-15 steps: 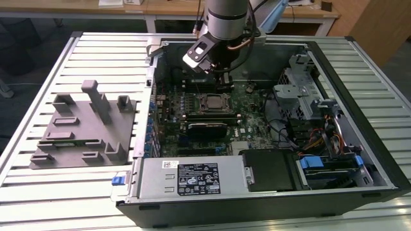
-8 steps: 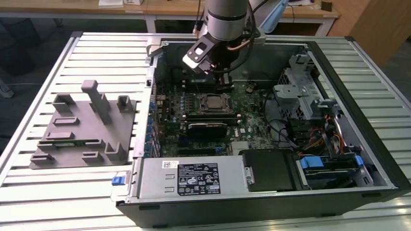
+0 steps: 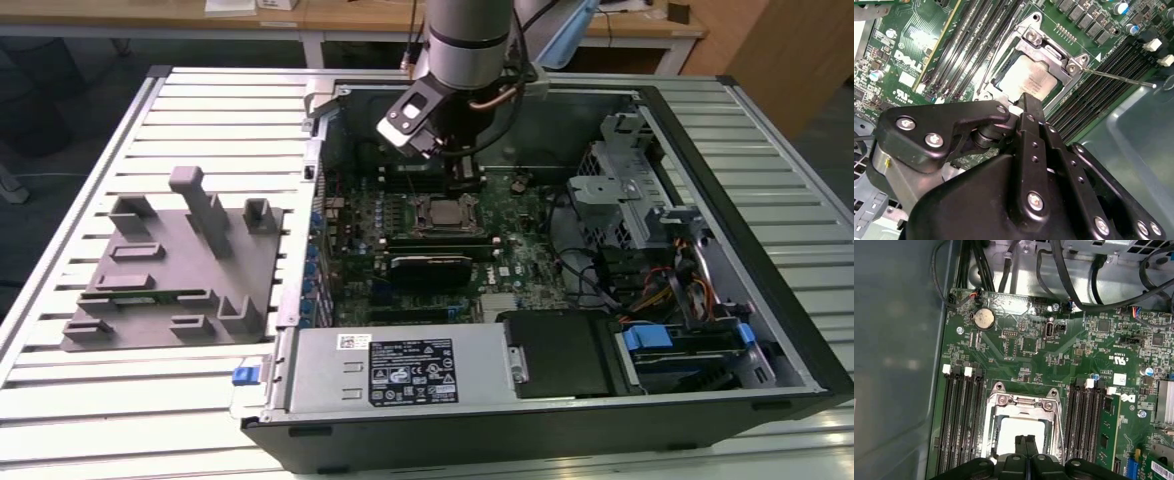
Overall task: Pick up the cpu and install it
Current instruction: 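Close the cpu cover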
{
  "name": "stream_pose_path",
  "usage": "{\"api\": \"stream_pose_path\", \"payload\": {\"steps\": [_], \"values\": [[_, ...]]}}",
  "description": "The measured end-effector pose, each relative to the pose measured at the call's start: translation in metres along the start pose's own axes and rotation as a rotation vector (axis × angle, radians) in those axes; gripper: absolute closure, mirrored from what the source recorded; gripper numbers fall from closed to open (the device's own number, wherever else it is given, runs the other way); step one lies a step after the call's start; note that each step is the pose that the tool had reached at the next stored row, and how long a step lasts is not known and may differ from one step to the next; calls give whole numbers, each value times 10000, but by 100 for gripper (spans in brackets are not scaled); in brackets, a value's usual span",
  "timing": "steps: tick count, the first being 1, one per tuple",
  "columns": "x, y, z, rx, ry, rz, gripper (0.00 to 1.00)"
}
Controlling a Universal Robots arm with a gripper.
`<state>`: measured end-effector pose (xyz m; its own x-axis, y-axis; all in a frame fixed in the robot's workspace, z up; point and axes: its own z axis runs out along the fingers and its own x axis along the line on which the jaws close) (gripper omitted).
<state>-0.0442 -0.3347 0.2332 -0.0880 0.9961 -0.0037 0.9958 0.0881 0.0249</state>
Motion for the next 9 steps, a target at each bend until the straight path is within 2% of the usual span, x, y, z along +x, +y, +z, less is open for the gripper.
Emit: {"api": "stream_pose_path", "payload": {"steps": [5, 9], "values": [[3, -31, 45, 1, -1, 0, 89], [6, -74, 112, 1, -1, 0, 89]]}}
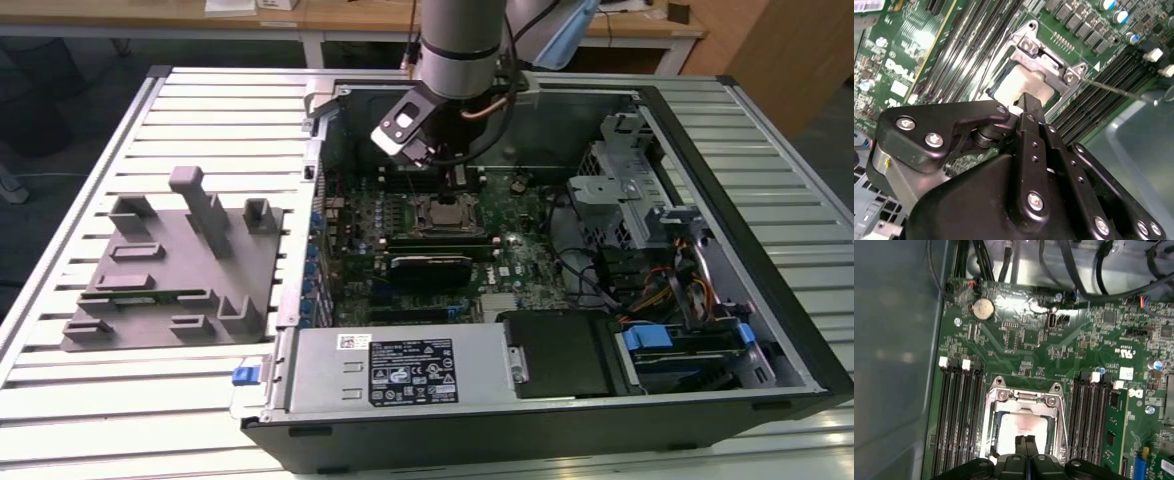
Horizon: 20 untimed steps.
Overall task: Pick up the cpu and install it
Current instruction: 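Close the cpu cover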
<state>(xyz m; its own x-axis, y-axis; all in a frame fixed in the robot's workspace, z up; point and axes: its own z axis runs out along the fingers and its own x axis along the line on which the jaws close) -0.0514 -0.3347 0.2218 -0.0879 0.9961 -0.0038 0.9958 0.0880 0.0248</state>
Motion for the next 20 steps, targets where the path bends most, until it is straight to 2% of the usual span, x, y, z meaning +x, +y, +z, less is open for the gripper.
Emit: {"api": "stream_pose_path", "payload": {"steps": [4, 15, 20], "values": [[6, -69, 52, -1, 1, 0, 89], [18, -203, 115, -1, 2, 0, 89], [23, -220, 175, 0, 1, -2, 89]]}}
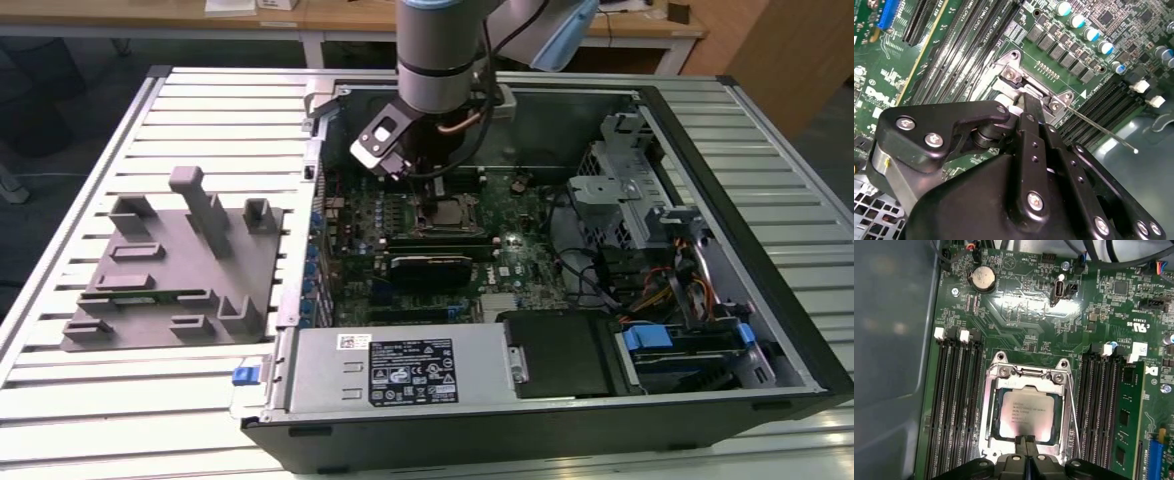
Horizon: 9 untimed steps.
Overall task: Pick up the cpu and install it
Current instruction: 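Close the cpu cover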
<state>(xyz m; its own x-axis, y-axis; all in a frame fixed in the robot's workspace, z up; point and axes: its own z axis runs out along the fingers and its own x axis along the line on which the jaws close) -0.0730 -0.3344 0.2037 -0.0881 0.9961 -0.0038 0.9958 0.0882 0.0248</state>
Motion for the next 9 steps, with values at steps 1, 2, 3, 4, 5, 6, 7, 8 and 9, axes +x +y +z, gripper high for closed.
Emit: {"api": "stream_pose_path", "payload": {"steps": [1, 2, 3, 4, 5, 6, 7, 8, 9], "values": [[1, 0, 15, -1, 1, 1, 89], [1, -1, 27, -1, 1, 2, 89], [1, -2, 37, 0, 1, 2, 89], [1, -2, 45, -1, 1, 2, 89], [0, -2, 50, 2, -2, 1, 89], [0, -3, 50, 3, -3, 2, 89], [0, -3, 50, 3, -3, 2, 89], [0, -5, 51, 1, -2, 2, 89], [1, -5, 48, -1, 1, 2, 89]]}}
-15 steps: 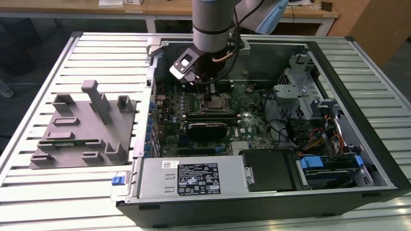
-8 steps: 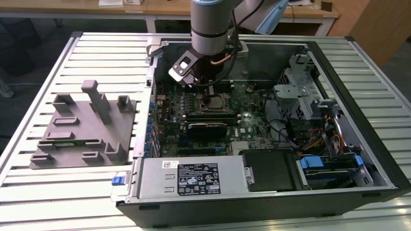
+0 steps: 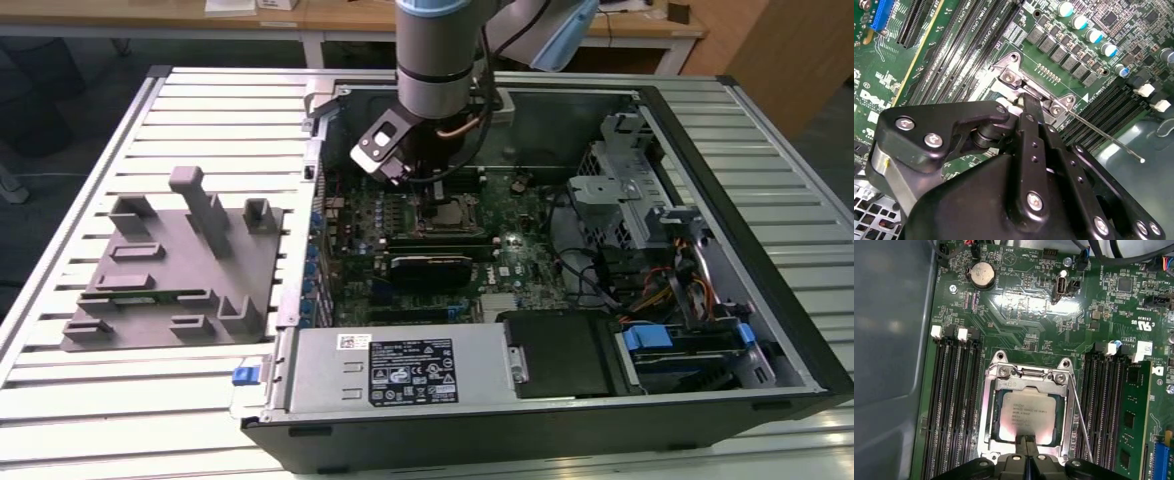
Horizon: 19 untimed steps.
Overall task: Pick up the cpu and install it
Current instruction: 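Close the cpu cover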
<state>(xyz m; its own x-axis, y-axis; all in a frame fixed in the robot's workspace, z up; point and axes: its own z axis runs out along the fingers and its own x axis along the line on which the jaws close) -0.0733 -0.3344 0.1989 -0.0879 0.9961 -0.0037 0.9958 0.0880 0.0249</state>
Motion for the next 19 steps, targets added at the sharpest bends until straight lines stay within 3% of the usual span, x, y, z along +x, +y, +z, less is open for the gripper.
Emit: {"api": "stream_pose_path", "payload": {"steps": [6, 19], "values": [[0, 2, -109, 1, -1, 0, 89], [-4, 46, -108, 1, 2, 0, 89]]}}
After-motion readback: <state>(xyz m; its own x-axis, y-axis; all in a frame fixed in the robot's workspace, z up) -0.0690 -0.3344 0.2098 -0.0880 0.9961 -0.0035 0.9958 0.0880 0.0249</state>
